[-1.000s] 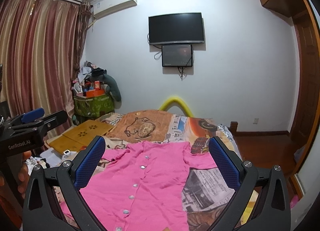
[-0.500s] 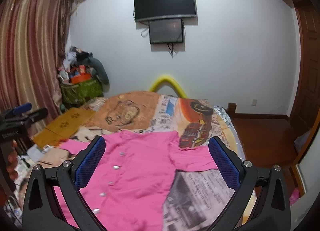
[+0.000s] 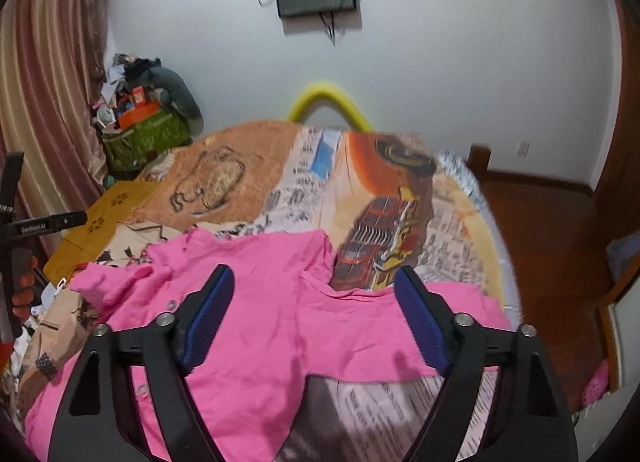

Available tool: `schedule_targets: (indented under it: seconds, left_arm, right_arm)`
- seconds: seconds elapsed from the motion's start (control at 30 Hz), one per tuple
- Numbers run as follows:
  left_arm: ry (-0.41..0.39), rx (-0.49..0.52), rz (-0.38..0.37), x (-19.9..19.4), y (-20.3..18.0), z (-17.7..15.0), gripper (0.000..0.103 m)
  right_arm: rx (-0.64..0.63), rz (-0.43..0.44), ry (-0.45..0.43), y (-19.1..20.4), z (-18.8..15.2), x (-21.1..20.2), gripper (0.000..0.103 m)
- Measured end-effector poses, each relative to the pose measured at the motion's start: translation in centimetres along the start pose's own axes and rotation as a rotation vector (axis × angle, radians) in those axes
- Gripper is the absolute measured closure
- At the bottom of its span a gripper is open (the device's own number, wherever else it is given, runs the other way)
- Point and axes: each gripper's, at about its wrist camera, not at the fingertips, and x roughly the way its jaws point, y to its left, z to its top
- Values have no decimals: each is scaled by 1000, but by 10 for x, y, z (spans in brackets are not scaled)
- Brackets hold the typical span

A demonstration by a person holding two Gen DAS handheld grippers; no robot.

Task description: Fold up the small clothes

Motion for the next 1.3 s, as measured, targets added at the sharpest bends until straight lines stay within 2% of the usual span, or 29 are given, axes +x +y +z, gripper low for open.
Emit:
schedule_targets:
  seconds: [0.1,0.23,0.43,0.47,0.5,0.53,0.57,0.6,0.63,0.67,0.7,0.73,0.77,0.8,0.97,1.1,1.2,1.3]
  left_arm:
    - [68,17,-3,37,0,1,10]
    - [124,42,-33,73,-6,1,13]
    - [176,62,-78,111,-20,8,14]
    - [187,54,-89,117,-21,9,18]
    - [199,45,-102,122,-21,11,22]
    - [218,38,-118,129,-23,12,24]
    - [241,32,-133,135,-24,12,30]
    - [269,28,-137,143,-26,11,41]
    - [290,26,-132,148,-27,10,45]
    - [300,27,-125,151,-28,9,51]
    - [296,28,-130,152,-29,8,61]
    - [292,36,-119,151,-31,8,66]
    - [284,58,-90,150,-34,8,84]
    - [287,75,-80,149,-37,9,98]
    - [236,152,-7,137,-43,12,98]
    - [184,151,32,131,-43,27,98]
    - [181,153,60,138,-46,33,98]
    - [202,207,94,147,-55,25,96]
  right_arm:
    - [33,25,72,-13,9,32,43]
    - [39,52,129,-19,19,69,44]
    - [-41,56,179,-9,31,112,45]
    - [-54,52,188,-6,32,119,49]
    - [-68,50,202,-2,32,126,59]
    - [-85,48,225,3,31,133,64]
    - [-97,43,244,5,33,141,72]
    - [-112,35,258,9,32,146,74]
    - [-143,7,248,14,30,150,74]
    - [-180,-23,238,18,30,151,78]
    - [-231,-70,227,24,28,152,89]
    - [-260,-97,225,26,28,154,94]
    - [-280,-105,223,27,27,153,95]
    - [-292,-104,219,27,27,152,98]
    - [-314,-125,201,15,28,144,99]
    - [-282,-165,172,-4,41,141,99]
    - [-257,-199,162,-17,51,145,99]
    - [-248,-188,195,-17,47,153,99]
